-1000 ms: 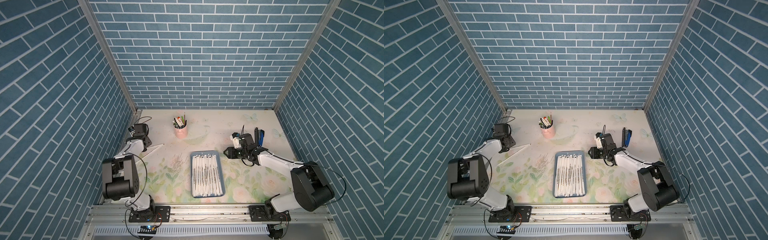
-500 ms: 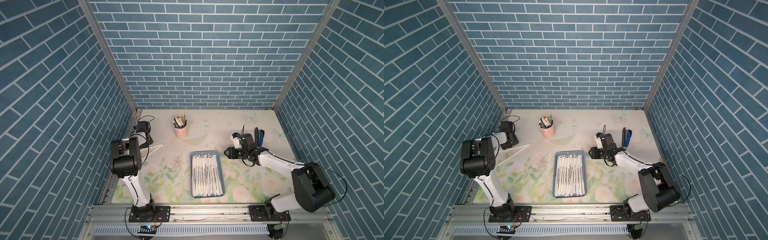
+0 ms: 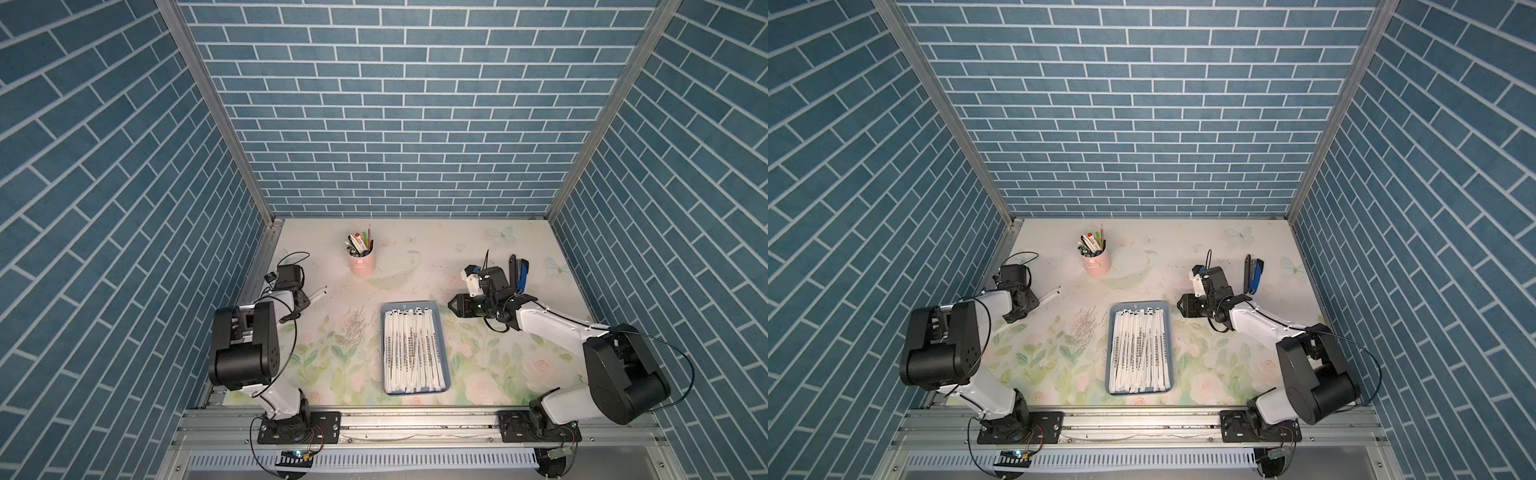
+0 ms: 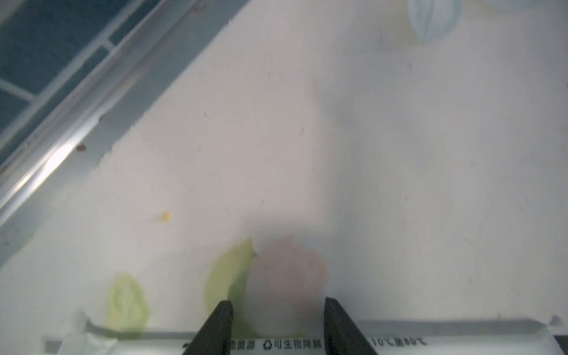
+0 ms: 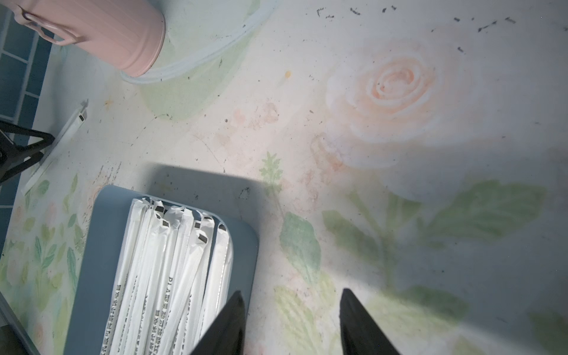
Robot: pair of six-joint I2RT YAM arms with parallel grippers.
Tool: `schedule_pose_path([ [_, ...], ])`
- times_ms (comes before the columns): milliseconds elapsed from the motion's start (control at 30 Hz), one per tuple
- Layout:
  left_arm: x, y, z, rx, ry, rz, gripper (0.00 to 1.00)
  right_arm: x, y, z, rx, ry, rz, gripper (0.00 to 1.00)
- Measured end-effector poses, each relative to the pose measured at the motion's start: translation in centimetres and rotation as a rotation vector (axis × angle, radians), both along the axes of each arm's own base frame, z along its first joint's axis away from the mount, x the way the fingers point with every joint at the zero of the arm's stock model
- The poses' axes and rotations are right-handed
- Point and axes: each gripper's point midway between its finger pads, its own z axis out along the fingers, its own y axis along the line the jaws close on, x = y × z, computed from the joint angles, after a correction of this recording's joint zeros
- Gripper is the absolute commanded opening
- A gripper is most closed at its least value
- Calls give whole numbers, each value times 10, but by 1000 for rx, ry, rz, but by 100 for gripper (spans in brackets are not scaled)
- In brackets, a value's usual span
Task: Put the straws into the storage box
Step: Move the straw to the center of the board.
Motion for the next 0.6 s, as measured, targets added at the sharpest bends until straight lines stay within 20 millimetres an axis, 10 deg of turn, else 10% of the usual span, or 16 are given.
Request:
schedule_pose_path([
  [300, -31, -76, 3, -138, -82, -59, 51, 0, 0, 0, -3, -1, -2, 51],
  [600, -71, -202, 7, -324, -74, -264, 51, 2, -1, 1, -9, -3, -8, 50],
])
